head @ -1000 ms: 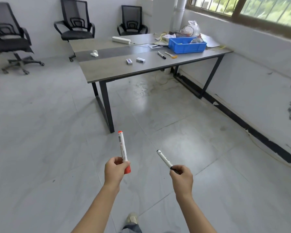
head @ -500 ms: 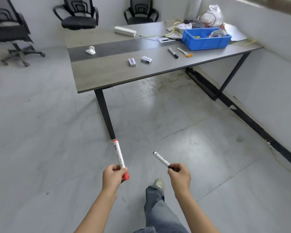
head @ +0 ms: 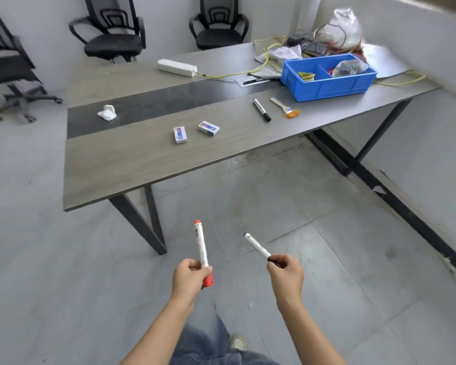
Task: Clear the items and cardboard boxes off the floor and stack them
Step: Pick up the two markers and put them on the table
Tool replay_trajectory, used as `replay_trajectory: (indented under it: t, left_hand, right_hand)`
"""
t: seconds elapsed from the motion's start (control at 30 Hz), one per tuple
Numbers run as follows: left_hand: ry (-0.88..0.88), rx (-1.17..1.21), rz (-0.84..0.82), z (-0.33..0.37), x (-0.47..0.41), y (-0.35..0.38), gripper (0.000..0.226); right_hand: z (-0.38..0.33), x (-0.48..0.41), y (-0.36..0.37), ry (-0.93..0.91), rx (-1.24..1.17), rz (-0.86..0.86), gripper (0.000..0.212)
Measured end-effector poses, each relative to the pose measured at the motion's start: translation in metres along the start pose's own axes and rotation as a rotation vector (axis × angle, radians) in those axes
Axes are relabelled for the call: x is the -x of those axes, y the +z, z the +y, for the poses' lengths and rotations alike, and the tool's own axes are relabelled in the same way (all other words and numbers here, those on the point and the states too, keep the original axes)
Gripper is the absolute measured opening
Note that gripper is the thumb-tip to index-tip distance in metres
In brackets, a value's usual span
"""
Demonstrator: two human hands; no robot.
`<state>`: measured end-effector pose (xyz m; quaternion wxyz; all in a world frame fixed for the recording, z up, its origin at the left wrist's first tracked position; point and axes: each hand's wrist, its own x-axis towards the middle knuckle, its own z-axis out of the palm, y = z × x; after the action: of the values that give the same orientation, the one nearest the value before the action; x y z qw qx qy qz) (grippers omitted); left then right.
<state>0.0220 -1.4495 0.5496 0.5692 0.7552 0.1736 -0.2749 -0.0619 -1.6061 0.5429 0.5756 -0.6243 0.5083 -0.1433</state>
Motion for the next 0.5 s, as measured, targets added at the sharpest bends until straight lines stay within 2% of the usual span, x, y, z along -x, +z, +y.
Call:
replay_trajectory:
  t: [0.2,0.5]
  left_hand:
    - [0.012,-0.042,-0.043,0.062,-0.084,0.045,0.018]
    - [0.183,-0.024,-0.111,0.223,-0.225,0.108,0.022]
  right_hand:
    - [-0.053,-0.087,0.032,-0.052,-0.003,0.050,0.024]
    - [-0.165,-0.206,0.097,-0.212,-0.052,0.164,0.027]
